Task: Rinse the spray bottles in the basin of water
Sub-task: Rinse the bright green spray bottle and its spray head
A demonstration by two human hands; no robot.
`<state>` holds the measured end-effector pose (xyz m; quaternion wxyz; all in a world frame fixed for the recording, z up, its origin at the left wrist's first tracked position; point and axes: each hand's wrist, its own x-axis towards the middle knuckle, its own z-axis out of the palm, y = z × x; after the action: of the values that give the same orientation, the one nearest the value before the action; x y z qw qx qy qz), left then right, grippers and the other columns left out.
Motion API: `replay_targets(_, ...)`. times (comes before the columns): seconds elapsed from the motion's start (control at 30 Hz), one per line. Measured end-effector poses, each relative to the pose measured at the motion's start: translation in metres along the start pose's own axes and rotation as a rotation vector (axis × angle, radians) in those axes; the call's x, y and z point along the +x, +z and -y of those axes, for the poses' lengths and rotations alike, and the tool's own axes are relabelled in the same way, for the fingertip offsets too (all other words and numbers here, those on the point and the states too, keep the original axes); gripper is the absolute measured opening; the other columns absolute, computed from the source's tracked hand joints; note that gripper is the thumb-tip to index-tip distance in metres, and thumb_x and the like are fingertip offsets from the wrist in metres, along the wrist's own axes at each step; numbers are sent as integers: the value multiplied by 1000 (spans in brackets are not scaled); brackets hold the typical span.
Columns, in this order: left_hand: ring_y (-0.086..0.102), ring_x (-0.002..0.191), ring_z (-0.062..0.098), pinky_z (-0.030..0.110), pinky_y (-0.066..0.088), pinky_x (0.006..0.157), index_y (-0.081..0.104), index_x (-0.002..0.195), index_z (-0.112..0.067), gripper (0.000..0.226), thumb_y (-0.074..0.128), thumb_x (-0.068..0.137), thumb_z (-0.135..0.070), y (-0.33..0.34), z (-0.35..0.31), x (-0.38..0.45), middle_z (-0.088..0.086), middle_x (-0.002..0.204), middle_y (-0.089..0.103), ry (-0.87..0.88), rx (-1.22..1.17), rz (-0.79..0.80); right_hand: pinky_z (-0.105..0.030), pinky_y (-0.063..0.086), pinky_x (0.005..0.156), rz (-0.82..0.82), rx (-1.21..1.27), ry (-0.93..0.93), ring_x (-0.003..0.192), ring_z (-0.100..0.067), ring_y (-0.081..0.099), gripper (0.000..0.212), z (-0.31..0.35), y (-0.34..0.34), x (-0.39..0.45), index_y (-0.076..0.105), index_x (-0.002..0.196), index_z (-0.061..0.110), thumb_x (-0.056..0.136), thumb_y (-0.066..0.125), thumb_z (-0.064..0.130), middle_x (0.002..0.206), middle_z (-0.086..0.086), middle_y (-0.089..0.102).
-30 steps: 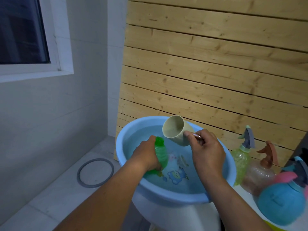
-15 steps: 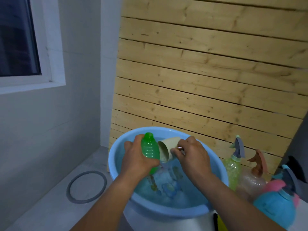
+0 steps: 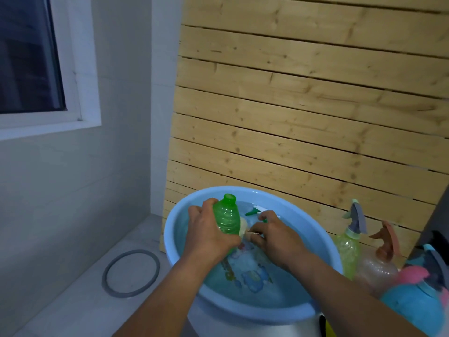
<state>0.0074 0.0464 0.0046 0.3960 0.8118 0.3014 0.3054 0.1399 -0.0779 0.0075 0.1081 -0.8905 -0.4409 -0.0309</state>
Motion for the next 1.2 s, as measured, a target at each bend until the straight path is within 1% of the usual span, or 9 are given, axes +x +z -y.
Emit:
replay_targets(0.17, 53, 96, 18, 28, 46, 83, 42, 128, -32, 88, 86, 52, -33, -1, -1, 1, -7, 107, 28, 2, 9, 49, -30, 37, 63, -184, 45, 258, 90, -29, 61, 38, -7, -1, 7, 53, 72, 24, 99, 38, 46, 94, -4, 55)
replay_targets(0.3, 52, 97, 16, 24, 45, 82, 40, 127, -34, 87, 87, 54, -32, 1, 1, 0, -7, 110, 29, 30, 9, 88, -27, 31, 54, -121, 53, 468, 73, -25, 55, 32, -15, -1, 16, 54, 74, 19, 90, 56, 46, 76, 1, 58)
replay_targets(0.43, 52, 104, 16, 30, 48, 87, 40, 127, -35, 89, 89, 53, -34, 1, 2, 1, -5, 116, 37, 53, 14, 106, -28, 37, 64, -96, 78, 572, 85, -26, 61, 34, -15, 2, 27, 53, 85, 20, 84, 64, 53, 86, 0, 58)
replay_targets(0.57, 51, 110, 16, 39, 46, 97, 41, 125, -34, 89, 89, 50, -45, 1, 2, -1, -10, 116, 45, 108, 33, 155, -29, 41, 69, -79, 103, 598, 95, -28, 63, 28, -13, 6, 37, 51, 90, 20, 84, 65, 43, 100, -4, 63)
replay_targets(0.73, 41, 93, 8, 46, 37, 107, 40, 120, -42, 85, 80, 47, -60, 1, 1, -5, -19, 106, 46, 135, 159, 183, -28, 42, 60, -42, 190, 625, 77, -27, 60, 19, -11, 5, 44, 47, 72, 14, 81, 63, 17, 87, -8, 64)
replay_targets(0.87, 49, 97, 11, 44, 40, 105, 41, 118, -42, 86, 81, 45, -60, 1, 2, -4, -19, 107, 54, 108, 144, 211, -25, 39, 51, -1, 341, 656, 62, -26, 58, 17, -5, -13, 42, 52, 65, 8, 76, 65, 7, 78, -13, 69)
replay_targets(0.97, 55, 108, 21, 40, 48, 95, 40, 118, -44, 88, 81, 42, -60, 2, 3, -4, -18, 112, 57, 87, 125, 226, -23, 33, 49, -64, 537, 645, 43, -21, 42, 18, 2, -31, 35, 55, 64, 4, 78, 66, 6, 65, -14, 63)
replay_targets(1.07, 57, 109, 23, 39, 50, 92, 39, 121, -46, 93, 83, 41, -61, 2, 4, -4, -18, 115, 57, 77, 125, 243, -21, 35, 47, -163, 718, 578, 44, -19, 46, 16, 13, -50, 25, 63, 68, 2, 84, 64, 6, 65, -14, 65)
replay_targets(1.2, 57, 106, 21, 39, 51, 89, 39, 120, -45, 93, 81, 39, -62, 1, 2, -5, -17, 112, 57, 44, 115, 259, -22, 32, 44, -311, 907, 483, 34, -7, 46, 36, 29, -78, 16, 60, 55, 8, 90, 65, 15, 55, -8, 65)
